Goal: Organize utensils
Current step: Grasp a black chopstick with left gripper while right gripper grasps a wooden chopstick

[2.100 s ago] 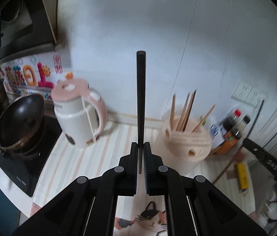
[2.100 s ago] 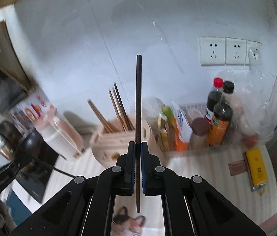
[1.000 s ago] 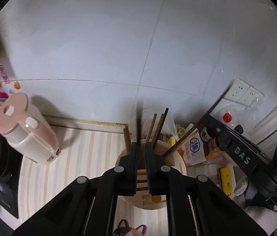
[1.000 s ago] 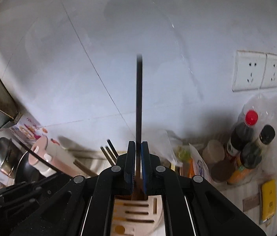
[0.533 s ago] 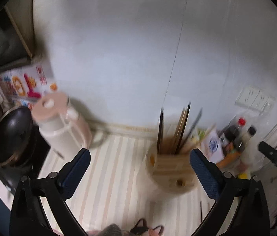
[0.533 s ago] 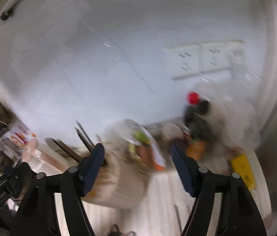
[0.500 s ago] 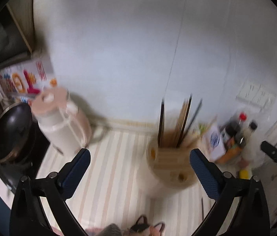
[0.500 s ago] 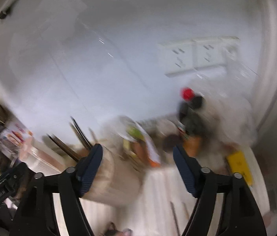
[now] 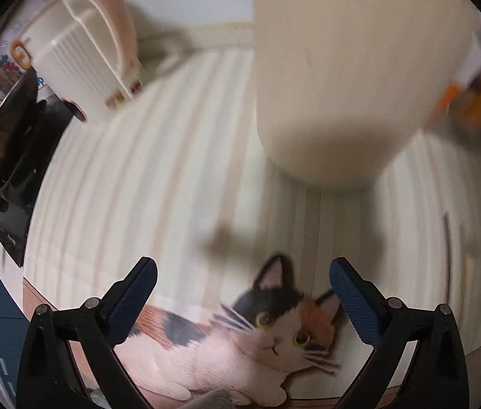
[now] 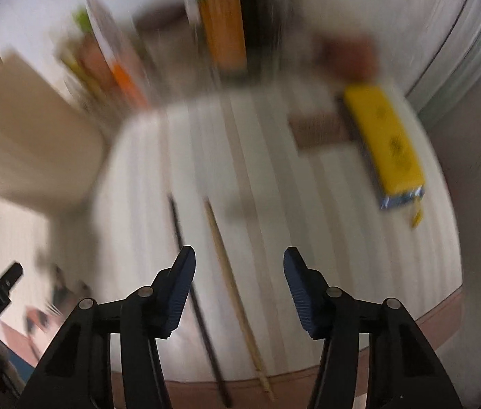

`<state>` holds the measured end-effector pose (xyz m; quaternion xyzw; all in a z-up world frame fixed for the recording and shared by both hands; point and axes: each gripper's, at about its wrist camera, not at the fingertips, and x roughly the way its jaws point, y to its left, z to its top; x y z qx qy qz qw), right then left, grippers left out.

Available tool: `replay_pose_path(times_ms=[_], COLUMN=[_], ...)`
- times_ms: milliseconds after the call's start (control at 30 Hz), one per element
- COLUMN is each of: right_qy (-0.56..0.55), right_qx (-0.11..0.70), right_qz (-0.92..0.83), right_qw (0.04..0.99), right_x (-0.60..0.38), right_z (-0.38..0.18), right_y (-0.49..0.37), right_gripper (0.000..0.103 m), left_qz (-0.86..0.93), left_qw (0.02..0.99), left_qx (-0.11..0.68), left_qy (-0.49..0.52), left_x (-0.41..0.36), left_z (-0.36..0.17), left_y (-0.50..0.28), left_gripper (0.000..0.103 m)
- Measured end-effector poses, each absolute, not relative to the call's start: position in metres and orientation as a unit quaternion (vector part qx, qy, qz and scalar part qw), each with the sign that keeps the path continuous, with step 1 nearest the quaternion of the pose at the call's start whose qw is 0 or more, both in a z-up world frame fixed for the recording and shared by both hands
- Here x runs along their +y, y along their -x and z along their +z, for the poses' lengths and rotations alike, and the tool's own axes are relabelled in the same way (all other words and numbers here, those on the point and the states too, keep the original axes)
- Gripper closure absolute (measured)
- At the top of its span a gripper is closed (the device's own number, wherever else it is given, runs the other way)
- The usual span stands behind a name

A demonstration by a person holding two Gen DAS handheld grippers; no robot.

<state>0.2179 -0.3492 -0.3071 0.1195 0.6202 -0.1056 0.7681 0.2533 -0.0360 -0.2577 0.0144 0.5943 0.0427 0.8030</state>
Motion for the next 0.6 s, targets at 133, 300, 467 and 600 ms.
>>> replay_pose_path(times_ms=[133,300,467,600], right_qy=[-0.105,-0.072,-0.065,-0.101], right_qx=[0.658,0.673,0.659,0.653], right_qz=[-0.09,-0.101,-0.099,-0.122], right_qw=[0.74,0.73,0.743,0.74], right_x=[-0.342,-0.338,-0.341,-0.372], right_z=[-0.345,-0.366,-0.364,-0.365], right_y=[-0.207,-0.193,-0.181,-0.168], right_gripper=[0.05,0.052,0.093,0.096], left_qz=[0.032,-0.002,-0.055,-0.097], left_qw=[0.789,0.778,0.759,0.741], left_qx=[0.612,0.627,0.647,0.664], left_qy=[-0.026,-0.04,-0.048,-0.02], left_x=[-0.055,-0.094,-0.146,-0.18], left_z=[-0.274,-0.279,-0.284,-0.282], left_y=[-0.245,-0.234,-0.227,-0.23], left_gripper=[0.0,0.0,0.0,0.008])
